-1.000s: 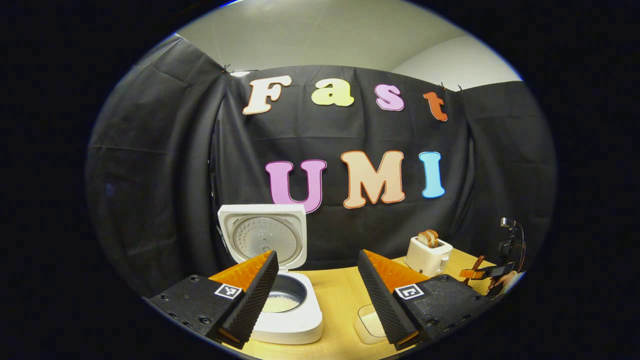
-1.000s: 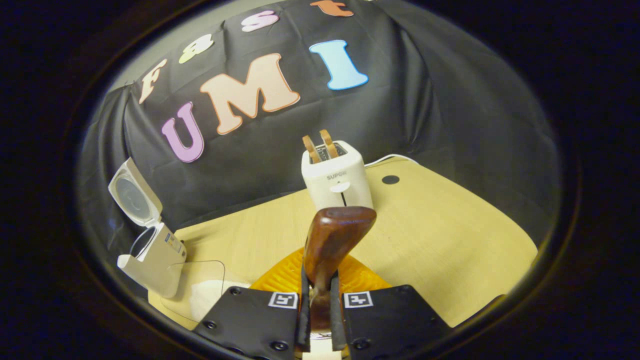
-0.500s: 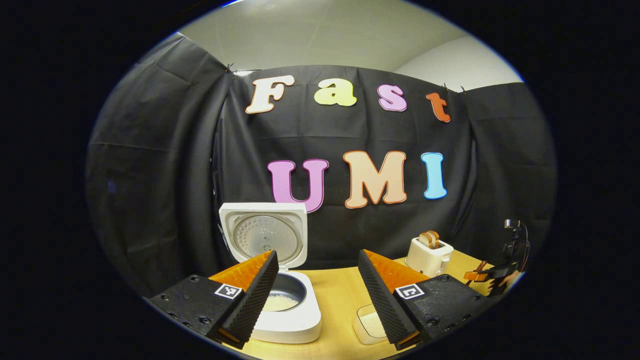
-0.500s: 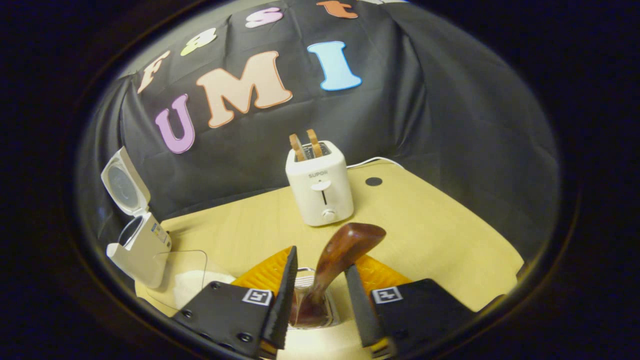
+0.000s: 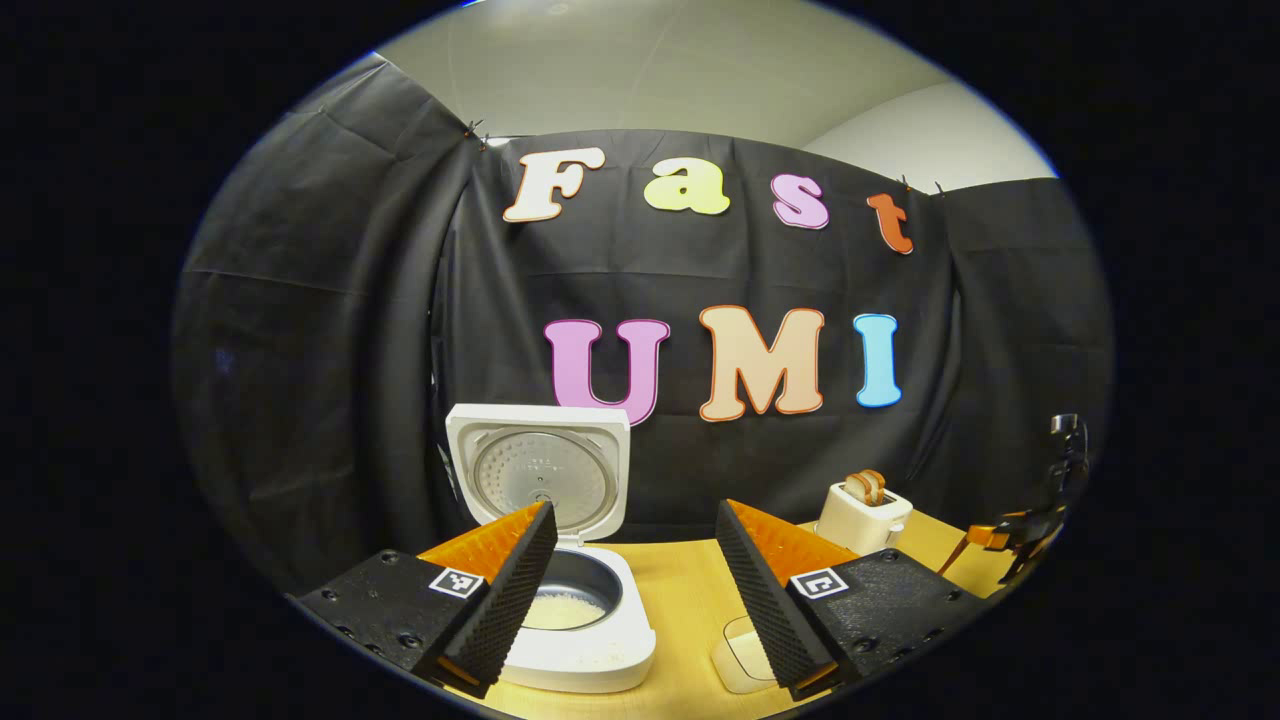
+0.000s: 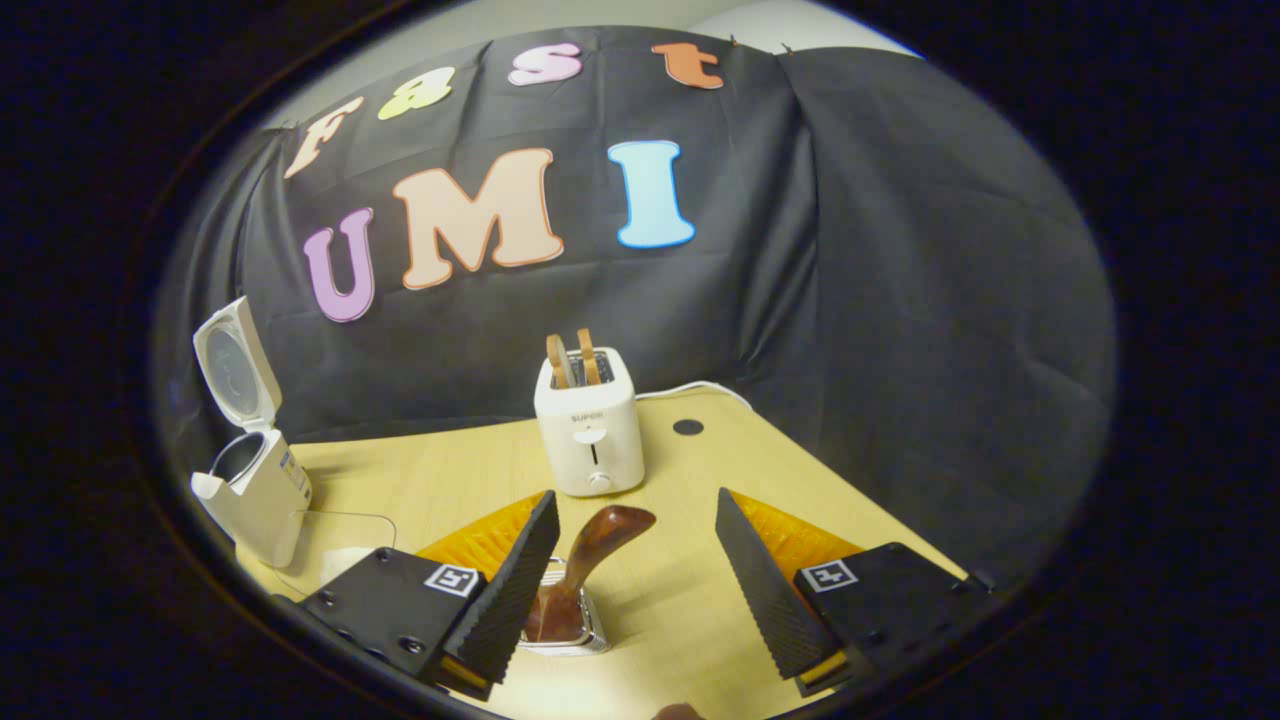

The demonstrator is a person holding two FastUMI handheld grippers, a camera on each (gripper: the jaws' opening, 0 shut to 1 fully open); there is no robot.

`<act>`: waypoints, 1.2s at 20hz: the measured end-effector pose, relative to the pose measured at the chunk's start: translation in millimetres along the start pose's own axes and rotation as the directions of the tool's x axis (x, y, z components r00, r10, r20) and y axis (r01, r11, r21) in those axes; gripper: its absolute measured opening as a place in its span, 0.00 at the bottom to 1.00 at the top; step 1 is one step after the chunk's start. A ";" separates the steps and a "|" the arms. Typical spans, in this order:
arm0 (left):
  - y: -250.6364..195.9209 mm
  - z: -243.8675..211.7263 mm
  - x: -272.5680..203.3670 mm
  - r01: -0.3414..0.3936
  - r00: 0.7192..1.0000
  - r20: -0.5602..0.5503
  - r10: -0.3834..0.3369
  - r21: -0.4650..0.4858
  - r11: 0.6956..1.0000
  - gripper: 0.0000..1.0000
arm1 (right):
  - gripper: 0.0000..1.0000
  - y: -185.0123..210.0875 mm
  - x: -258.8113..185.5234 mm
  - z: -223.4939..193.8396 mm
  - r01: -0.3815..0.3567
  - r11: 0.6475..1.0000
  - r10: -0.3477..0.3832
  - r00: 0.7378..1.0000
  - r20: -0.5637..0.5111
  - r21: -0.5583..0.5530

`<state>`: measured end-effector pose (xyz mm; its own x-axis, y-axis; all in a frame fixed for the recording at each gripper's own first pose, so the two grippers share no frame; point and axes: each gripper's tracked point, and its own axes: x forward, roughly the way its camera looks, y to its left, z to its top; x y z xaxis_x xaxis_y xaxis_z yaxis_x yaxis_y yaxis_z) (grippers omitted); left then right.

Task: Close the left gripper, press the button to open the rice cooker; take a wooden spoon from the chopstick holder with the right hand, scoop a spoonful of rice and pour it into the rice cooker, then put the wooden spoon back into the chopstick holder.

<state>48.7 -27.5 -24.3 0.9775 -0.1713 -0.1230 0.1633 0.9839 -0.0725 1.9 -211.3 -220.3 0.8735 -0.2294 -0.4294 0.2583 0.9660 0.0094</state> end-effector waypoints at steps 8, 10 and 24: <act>58.8 36.3 63.9 -0.048 0.999 0.021 0.048 0.005 0.999 0.94 | 1.00 10.4 -44.0 55.9 -0.008 0.999 0.012 0.995 0.102 -0.042; 73.3 45.4 85.0 -0.054 0.998 0.026 0.054 -0.005 0.999 0.92 | 1.00 13.9 -54.0 58.8 -0.006 0.999 0.011 0.994 0.111 -0.047; 127.1 40.5 248.7 -0.055 0.998 -0.025 0.055 0.010 0.998 0.94 | 1.00 35.9 -97.0 34.5 0.061 0.994 -0.054 0.996 0.077 -0.091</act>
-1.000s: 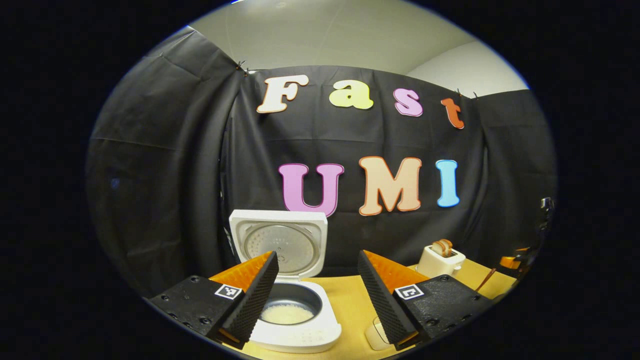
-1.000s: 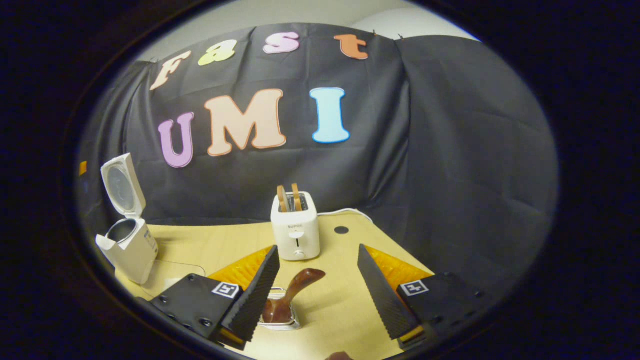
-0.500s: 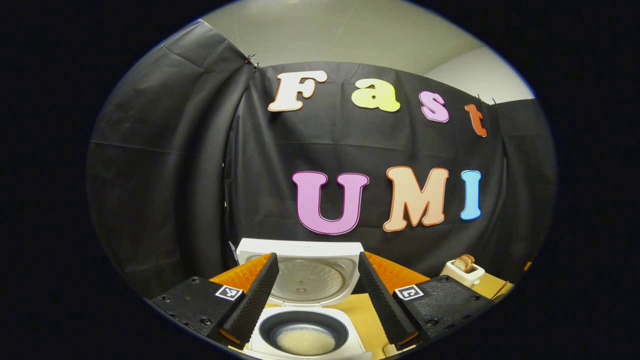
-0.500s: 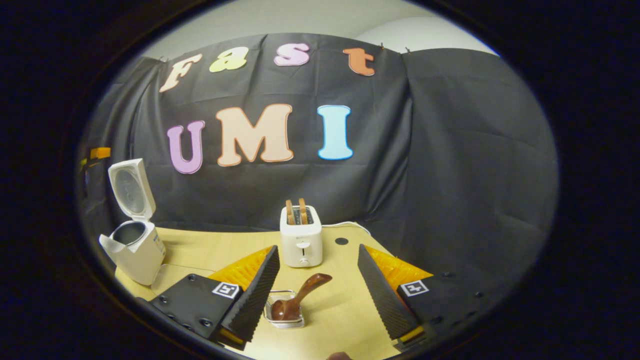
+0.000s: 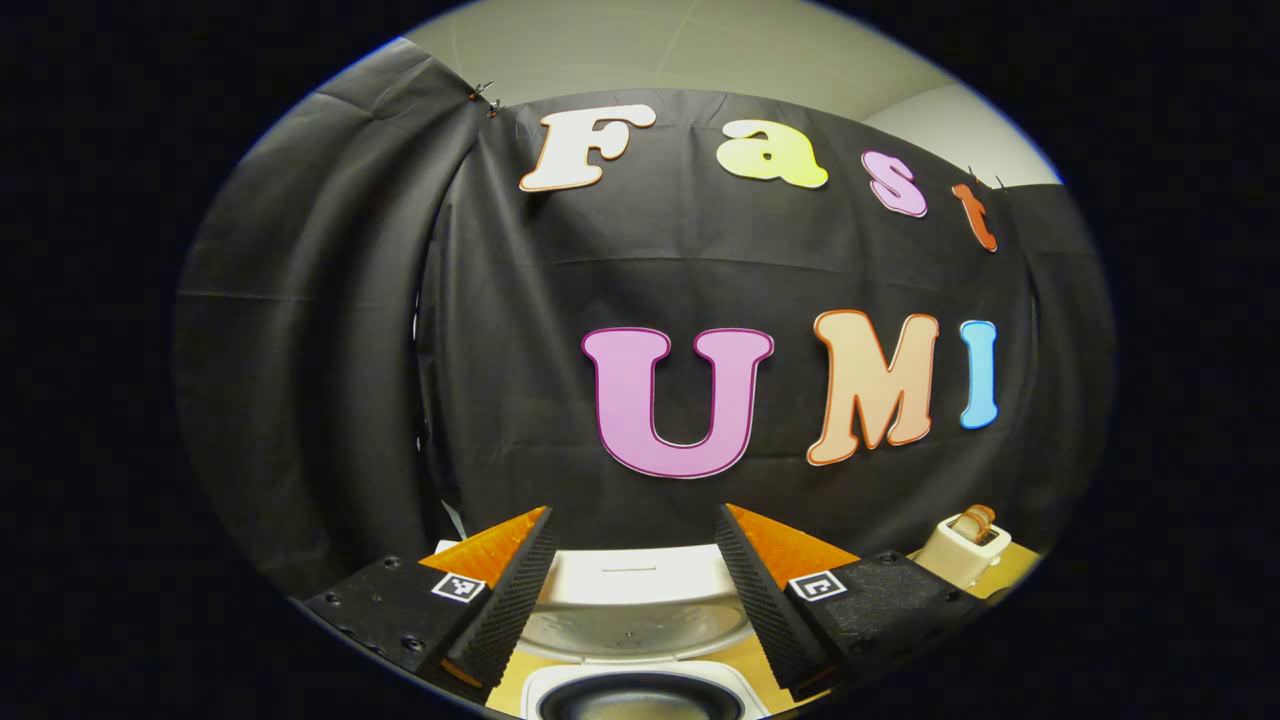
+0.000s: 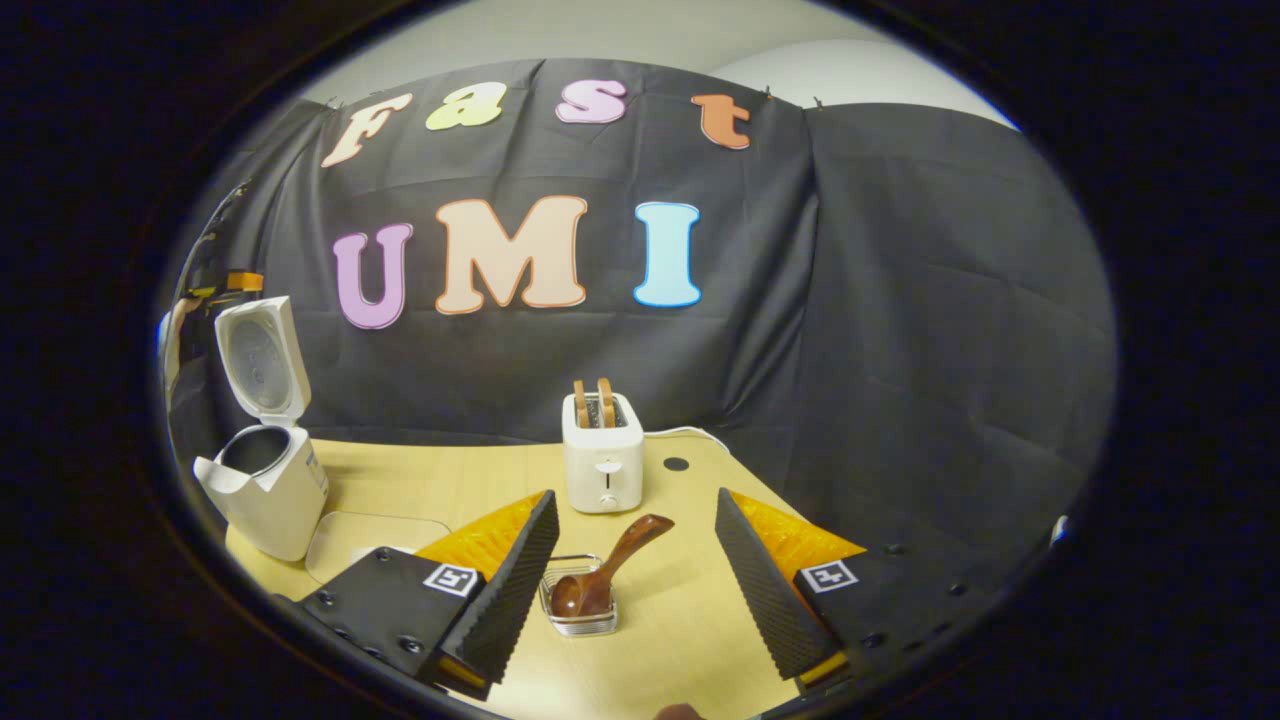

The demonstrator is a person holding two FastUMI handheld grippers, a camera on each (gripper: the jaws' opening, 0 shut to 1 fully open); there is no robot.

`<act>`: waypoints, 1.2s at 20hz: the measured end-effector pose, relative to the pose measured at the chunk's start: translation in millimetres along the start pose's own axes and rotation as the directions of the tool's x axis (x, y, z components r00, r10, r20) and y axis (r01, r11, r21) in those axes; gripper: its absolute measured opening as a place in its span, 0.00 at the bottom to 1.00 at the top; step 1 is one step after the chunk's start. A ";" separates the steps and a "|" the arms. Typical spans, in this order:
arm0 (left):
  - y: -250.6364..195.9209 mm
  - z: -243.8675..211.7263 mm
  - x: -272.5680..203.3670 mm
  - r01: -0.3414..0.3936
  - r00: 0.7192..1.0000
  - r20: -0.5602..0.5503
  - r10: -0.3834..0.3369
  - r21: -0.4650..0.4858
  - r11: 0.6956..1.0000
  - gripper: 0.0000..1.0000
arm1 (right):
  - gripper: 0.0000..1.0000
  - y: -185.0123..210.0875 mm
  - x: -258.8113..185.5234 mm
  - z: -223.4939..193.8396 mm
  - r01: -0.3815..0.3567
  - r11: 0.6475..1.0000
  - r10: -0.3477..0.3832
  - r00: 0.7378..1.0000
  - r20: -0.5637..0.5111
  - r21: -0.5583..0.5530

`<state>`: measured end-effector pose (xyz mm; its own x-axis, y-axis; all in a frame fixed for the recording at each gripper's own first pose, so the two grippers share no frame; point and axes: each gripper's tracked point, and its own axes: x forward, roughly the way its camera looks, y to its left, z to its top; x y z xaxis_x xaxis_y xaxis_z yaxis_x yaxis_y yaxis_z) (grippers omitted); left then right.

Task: Close the left gripper, press the button to open the rice cooker; take a wooden spoon from the chopstick holder with the right hand, scoop a spoonful of rice and pour it into the rice cooker, then put the wooden spoon back into the chopstick holder.

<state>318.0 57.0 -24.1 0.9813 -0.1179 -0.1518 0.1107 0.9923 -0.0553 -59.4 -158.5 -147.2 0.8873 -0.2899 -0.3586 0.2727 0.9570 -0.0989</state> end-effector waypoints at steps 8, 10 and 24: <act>-4.4 -19.3 6.6 -0.020 0.999 -0.045 0.020 0.000 1.000 0.95 | 1.00 16.6 4.8 8.2 -0.040 0.999 0.040 0.999 0.015 0.004; -5.3 -24.4 -5.1 -0.025 0.998 -0.052 0.025 0.012 1.000 0.95 | 1.00 24.4 11.3 11.2 -0.070 0.997 0.070 0.997 0.023 0.008; -18.7 -69.1 -109.1 -0.066 0.994 -0.088 0.065 -0.009 0.998 0.95 | 1.00 91.0 34.2 16.3 -0.293 0.956 0.293 0.956 0.019 -0.022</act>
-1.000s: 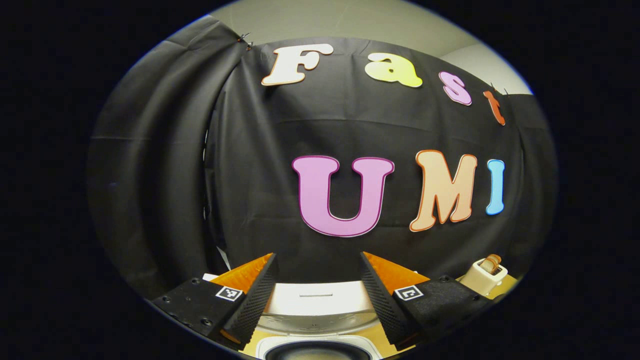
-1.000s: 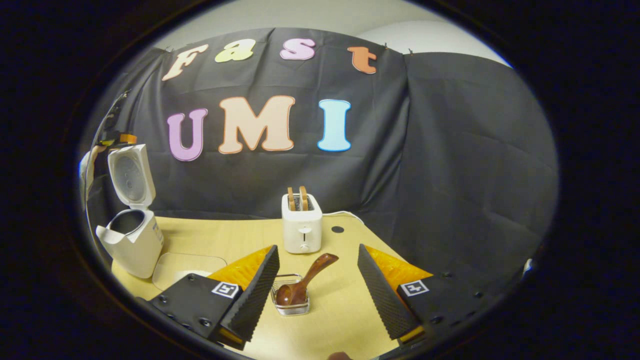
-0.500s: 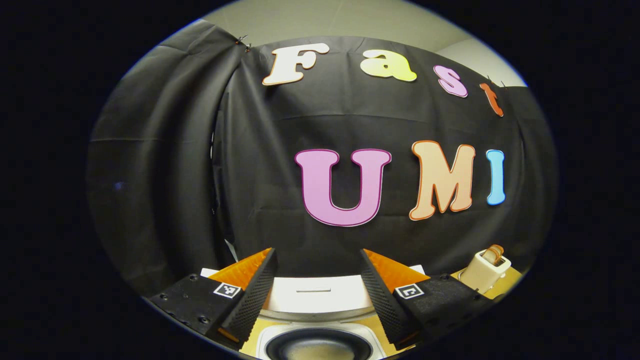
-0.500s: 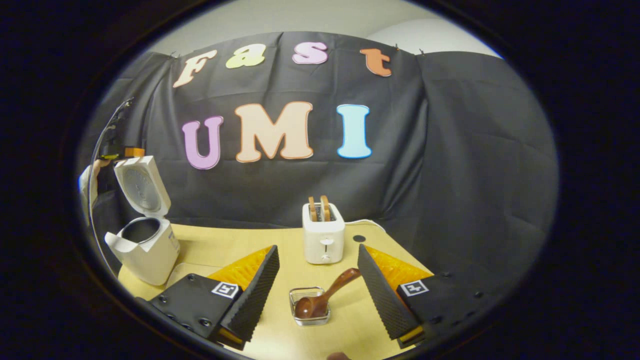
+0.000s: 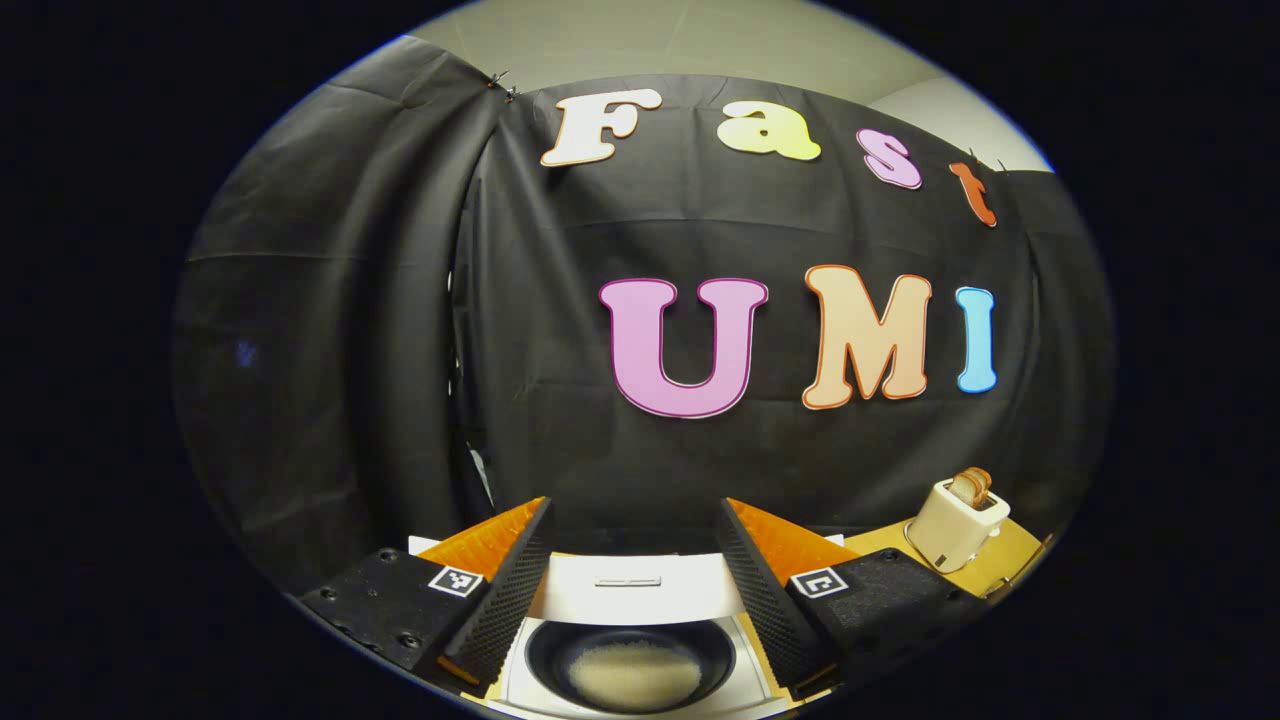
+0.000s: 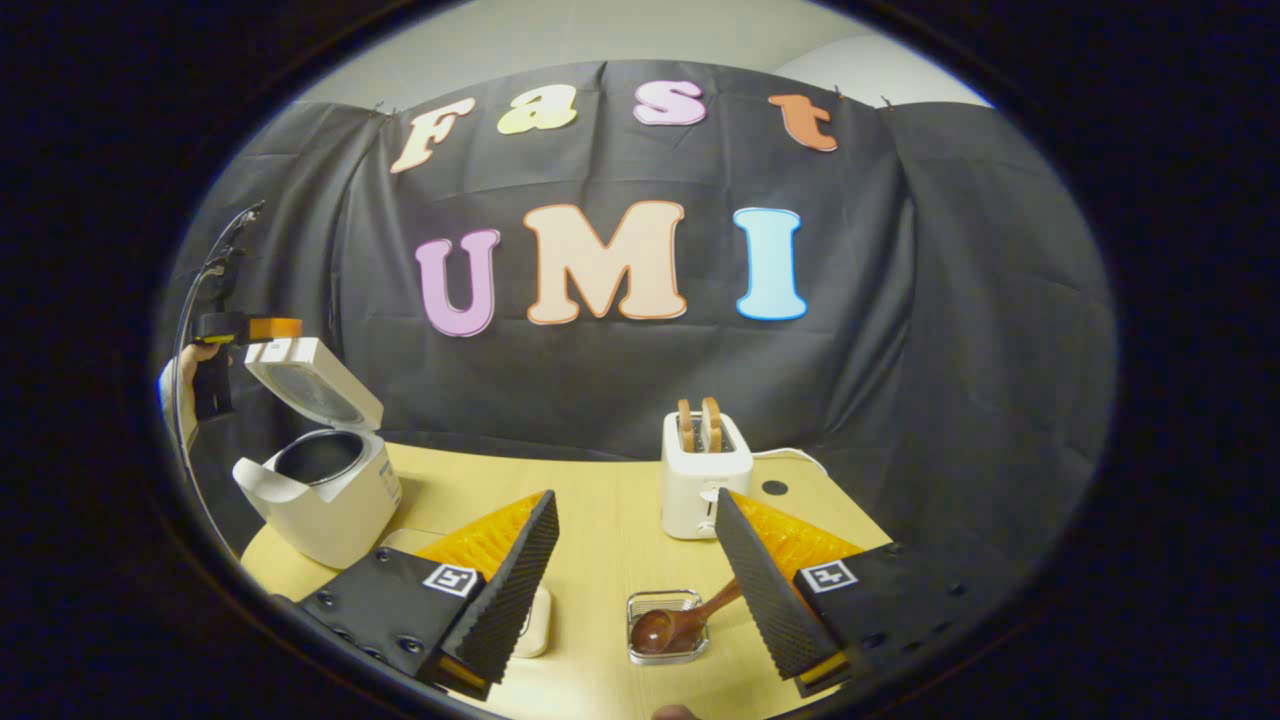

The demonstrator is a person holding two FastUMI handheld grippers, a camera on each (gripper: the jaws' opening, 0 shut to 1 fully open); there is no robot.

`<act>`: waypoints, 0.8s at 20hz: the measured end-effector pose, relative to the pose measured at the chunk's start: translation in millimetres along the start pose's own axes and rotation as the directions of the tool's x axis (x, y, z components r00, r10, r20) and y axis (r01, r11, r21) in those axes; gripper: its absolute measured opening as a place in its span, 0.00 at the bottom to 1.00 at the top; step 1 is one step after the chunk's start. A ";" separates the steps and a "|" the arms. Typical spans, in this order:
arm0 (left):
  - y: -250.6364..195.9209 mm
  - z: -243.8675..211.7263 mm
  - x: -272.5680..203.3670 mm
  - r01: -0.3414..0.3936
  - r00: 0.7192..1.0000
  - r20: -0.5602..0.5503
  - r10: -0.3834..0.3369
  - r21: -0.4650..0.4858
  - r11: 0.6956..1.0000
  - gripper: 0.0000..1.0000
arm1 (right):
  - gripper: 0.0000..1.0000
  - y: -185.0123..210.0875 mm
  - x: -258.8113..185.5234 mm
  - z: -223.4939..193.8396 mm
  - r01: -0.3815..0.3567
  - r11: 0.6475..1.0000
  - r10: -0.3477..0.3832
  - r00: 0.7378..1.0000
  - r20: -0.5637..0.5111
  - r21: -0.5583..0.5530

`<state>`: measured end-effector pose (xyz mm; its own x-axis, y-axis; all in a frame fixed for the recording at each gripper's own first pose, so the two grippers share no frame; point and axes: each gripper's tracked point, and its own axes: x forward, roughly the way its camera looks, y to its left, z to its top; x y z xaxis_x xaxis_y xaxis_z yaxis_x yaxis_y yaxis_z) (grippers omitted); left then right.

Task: Close the left gripper, press the button to open the rice cooker; take a wooden spoon from the chopstick holder with the right hand, scoop a spoonful of rice and pour it into the rice cooker, then put the wooden spoon back into the chopstick holder.

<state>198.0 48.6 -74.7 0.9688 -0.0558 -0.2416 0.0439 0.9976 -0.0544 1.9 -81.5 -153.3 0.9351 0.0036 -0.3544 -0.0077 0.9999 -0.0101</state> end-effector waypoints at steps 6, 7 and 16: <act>-1.2 -34.4 -28.5 -0.022 0.999 -0.036 0.022 0.015 1.000 0.95 | 1.00 19.2 3.2 -0.1 -0.063 0.998 0.063 0.998 -0.003 -0.007; -2.1 -40.9 -33.2 -0.022 0.999 -0.047 0.022 0.004 1.000 0.95 | 1.00 20.8 4.0 -0.2 -0.068 0.998 0.068 0.998 -0.003 -0.005; -4.3 -123.5 -72.7 0.008 0.984 -0.179 -0.019 -0.061 0.998 0.95 | 1.00 40.7 3.1 2.3 -0.102 0.995 0.102 0.995 -0.009 0.000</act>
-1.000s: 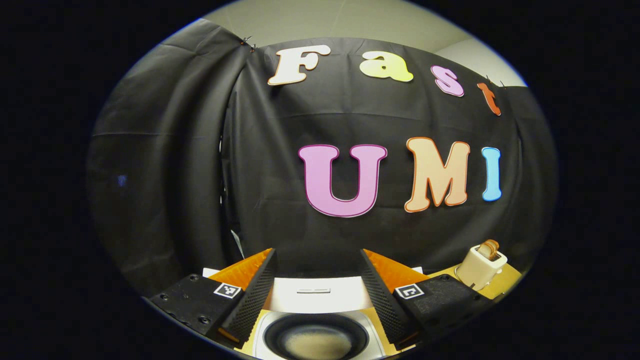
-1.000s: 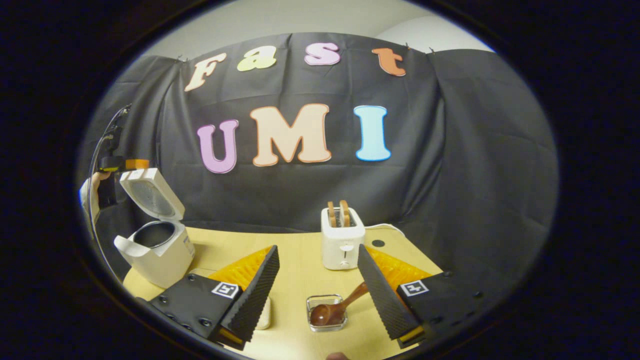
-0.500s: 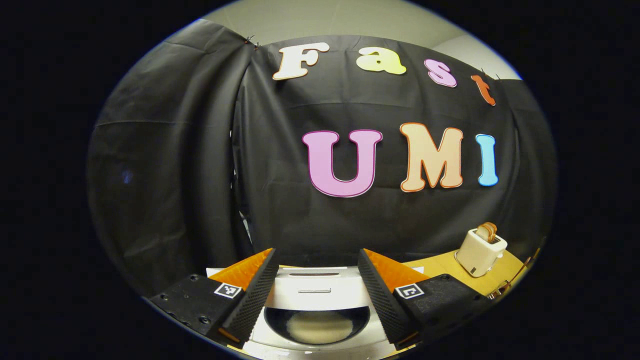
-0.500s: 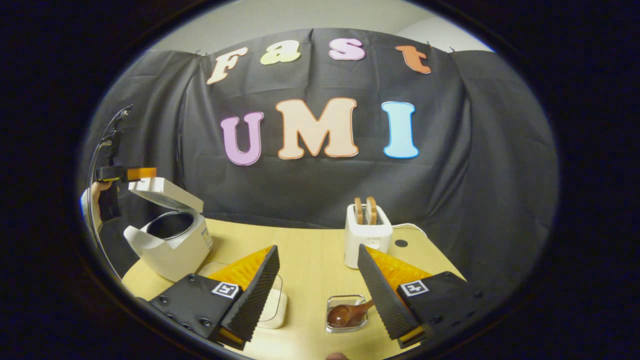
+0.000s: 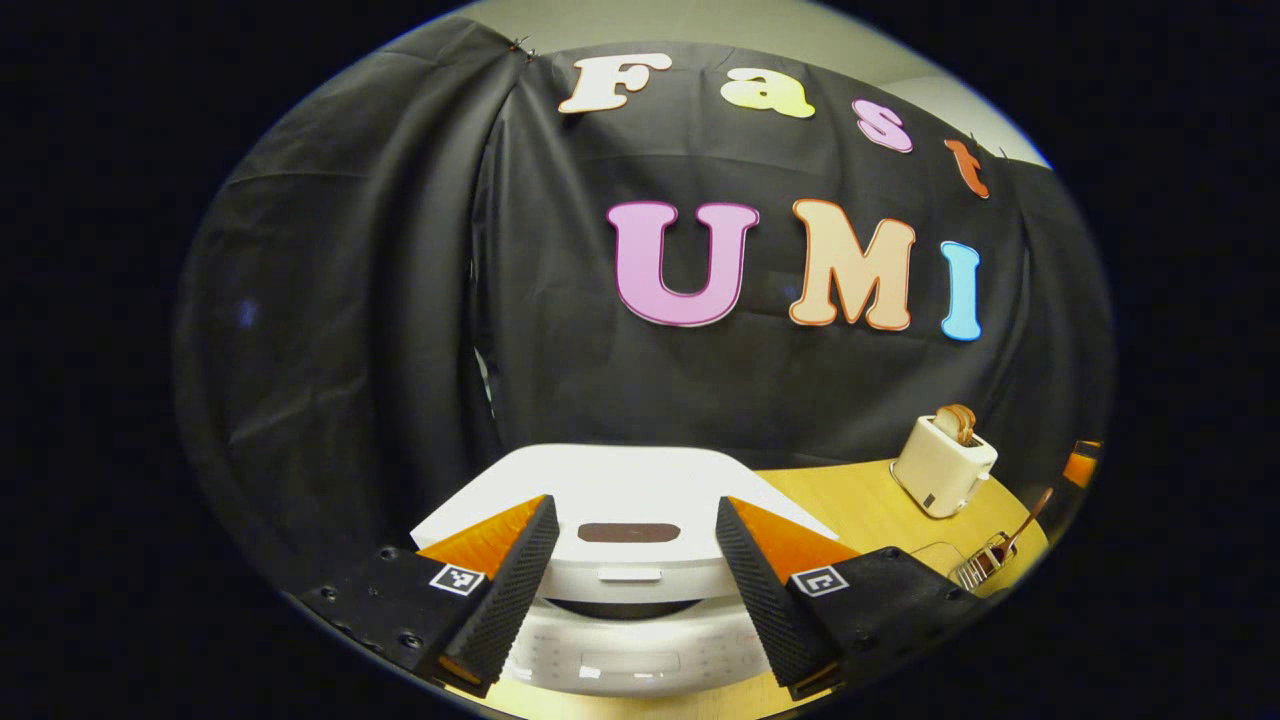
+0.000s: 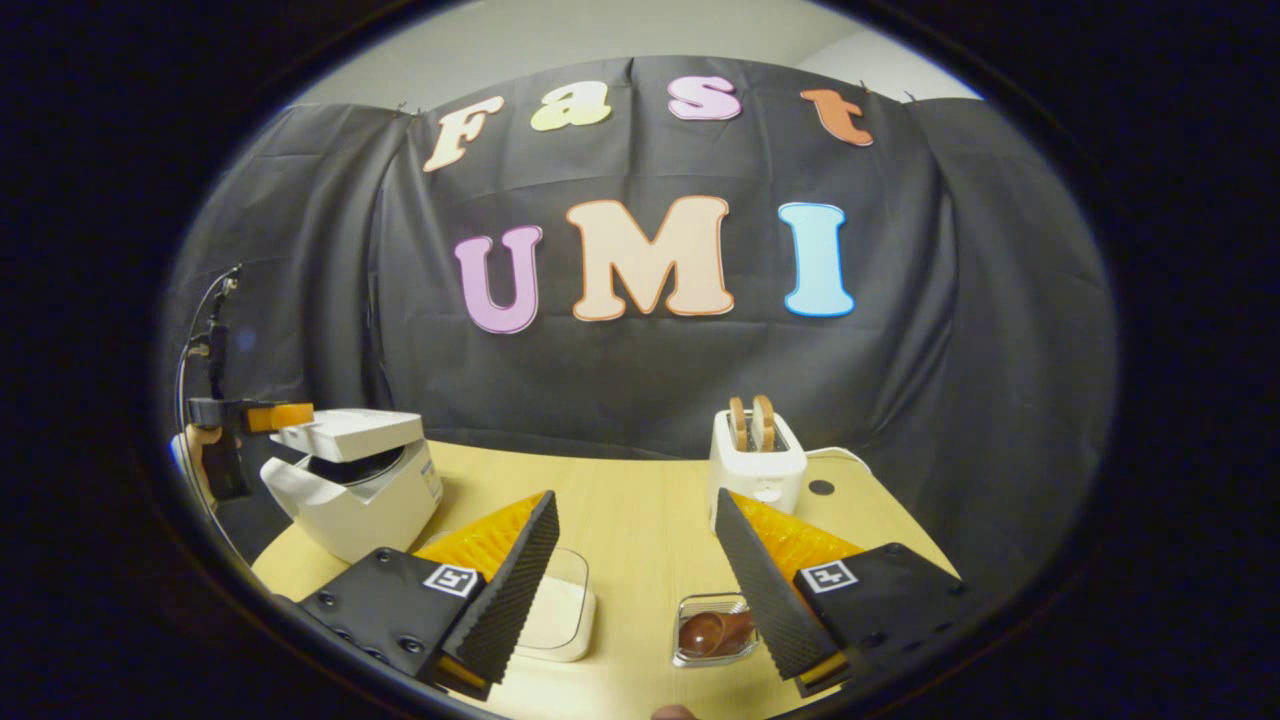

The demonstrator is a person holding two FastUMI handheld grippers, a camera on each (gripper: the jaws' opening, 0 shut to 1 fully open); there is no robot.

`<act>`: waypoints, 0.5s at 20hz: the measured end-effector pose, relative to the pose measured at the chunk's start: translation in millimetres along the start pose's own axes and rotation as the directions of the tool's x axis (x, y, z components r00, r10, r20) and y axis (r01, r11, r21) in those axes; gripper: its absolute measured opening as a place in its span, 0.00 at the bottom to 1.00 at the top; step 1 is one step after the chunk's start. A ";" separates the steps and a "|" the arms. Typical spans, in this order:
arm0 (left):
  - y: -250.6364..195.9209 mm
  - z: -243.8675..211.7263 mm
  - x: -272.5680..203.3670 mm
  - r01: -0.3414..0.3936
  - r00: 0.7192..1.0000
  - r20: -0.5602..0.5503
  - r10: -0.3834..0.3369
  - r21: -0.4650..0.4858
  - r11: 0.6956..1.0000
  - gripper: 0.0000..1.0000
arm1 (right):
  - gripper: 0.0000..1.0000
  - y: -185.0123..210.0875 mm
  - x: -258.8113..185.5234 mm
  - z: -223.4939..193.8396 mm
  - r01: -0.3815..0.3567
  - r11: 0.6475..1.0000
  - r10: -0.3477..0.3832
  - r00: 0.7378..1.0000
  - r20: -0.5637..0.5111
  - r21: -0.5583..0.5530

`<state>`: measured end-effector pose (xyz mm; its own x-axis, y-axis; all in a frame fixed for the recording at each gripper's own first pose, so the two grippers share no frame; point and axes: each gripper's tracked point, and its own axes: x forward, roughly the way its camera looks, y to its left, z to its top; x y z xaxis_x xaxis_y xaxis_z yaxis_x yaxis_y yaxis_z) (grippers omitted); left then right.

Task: Close the left gripper, press the button to open the rice cooker; take a wooden spoon from the chopstick holder with the right hand, scoop a spoonful of rice and pour it into the rice cooker, then put the wooden spoon back into the chopstick holder.

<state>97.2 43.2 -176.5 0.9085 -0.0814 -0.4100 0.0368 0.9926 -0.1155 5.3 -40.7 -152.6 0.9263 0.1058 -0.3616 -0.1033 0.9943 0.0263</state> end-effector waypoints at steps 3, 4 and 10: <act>-0.4 -25.0 -0.7 0.005 0.999 -0.052 -0.005 -0.003 1.000 0.95 | 1.00 7.9 -0.3 0.7 -0.012 1.000 0.012 1.000 -0.003 -0.006; 0.2 -29.6 -1.3 0.005 0.998 -0.062 -0.004 0.003 1.000 0.95 | 1.00 9.8 -0.9 1.8 -0.013 1.000 0.013 1.000 -0.002 -0.008; 0.5 -47.7 2.1 -0.012 0.995 -0.103 0.016 0.046 0.999 0.95 | 1.00 13.8 -1.9 3.0 -0.017 1.000 0.017 1.000 -0.002 0.015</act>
<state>79.3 39.3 -220.6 0.8614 -0.0740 -0.5025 0.0455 0.9966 -0.0687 3.2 -27.2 -148.8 0.9236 0.1228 -0.3631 -0.1137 0.9924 0.0464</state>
